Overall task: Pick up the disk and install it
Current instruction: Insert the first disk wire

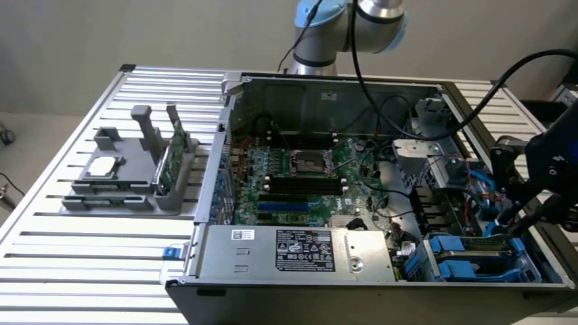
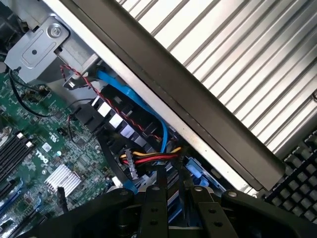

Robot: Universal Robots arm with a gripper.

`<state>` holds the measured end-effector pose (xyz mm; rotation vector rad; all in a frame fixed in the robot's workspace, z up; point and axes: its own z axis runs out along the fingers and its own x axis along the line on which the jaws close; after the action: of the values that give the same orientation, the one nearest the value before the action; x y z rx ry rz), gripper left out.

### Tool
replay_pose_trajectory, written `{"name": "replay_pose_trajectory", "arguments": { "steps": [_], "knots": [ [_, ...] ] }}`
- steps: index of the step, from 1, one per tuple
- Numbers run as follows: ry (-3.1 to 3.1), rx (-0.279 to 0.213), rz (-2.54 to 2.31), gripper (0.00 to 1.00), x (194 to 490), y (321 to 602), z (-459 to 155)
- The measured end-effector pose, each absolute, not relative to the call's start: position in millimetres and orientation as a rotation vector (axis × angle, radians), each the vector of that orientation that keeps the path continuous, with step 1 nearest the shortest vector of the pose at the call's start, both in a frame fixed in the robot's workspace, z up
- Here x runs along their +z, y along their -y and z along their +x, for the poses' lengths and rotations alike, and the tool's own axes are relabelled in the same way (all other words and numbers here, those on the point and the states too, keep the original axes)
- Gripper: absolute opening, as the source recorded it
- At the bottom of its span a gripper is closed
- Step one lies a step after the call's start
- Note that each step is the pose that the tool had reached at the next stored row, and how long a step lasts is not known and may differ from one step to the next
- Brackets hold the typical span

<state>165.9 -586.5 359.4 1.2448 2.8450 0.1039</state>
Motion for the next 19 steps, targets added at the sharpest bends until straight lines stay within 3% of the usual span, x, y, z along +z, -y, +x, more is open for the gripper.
{"name": "replay_pose_trajectory", "arguments": {
  "steps": [11, 19],
  "knots": [
    [-2.903, 0.067, 1.283, 0.25, 360, 590, 178],
    [-2.921, 0.093, 1.297, 0.25, 356, 598, 182]
  ]
}}
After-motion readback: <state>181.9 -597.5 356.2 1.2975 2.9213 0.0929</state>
